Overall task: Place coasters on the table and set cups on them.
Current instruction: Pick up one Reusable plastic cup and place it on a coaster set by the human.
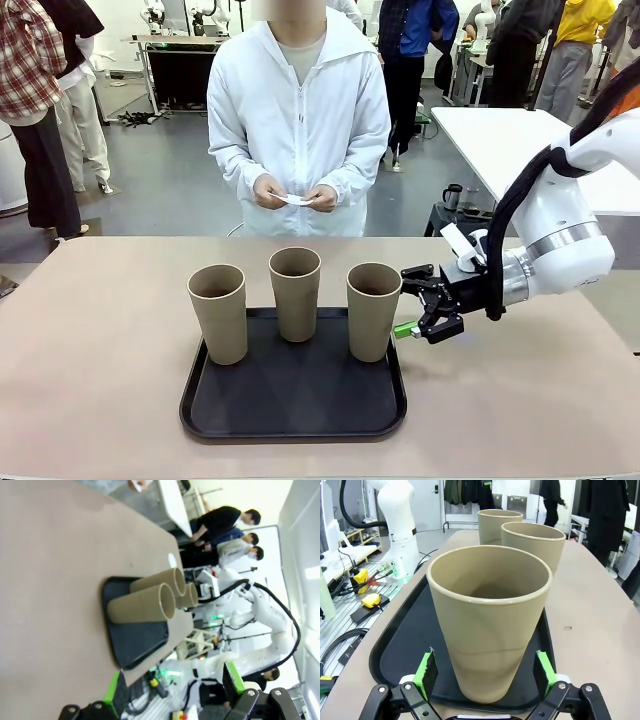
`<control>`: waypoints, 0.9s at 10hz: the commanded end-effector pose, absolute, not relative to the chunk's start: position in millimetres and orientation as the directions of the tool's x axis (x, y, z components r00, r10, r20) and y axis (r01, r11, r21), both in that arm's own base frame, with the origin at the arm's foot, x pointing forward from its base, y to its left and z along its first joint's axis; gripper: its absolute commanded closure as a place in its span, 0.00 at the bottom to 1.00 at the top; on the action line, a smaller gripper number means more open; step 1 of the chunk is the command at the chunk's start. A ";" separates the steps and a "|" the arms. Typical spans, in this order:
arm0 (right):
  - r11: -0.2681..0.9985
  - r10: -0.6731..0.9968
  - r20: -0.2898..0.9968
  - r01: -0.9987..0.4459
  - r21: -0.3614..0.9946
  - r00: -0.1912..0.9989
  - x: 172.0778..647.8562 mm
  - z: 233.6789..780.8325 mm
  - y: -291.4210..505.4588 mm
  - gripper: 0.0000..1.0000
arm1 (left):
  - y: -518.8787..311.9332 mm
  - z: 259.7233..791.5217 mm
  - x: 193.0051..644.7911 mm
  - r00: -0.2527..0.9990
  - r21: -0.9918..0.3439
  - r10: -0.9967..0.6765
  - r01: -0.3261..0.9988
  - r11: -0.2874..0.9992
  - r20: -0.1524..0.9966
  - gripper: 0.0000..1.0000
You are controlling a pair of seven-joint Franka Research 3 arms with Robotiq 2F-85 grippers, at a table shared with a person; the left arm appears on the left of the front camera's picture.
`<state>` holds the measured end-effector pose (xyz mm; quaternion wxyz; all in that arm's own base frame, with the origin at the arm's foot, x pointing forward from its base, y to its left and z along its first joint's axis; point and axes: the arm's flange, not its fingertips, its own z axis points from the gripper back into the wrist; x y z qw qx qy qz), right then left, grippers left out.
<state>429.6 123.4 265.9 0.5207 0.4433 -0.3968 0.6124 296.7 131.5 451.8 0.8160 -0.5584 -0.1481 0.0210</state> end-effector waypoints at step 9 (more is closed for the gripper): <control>-0.140 0.269 0.960 -0.990 -0.036 -0.073 437.3 247.8 161.0 0.00 | 131.6 452.5 296.5 0.952 -0.920 0.201 0.146 0.363 0.230 0.00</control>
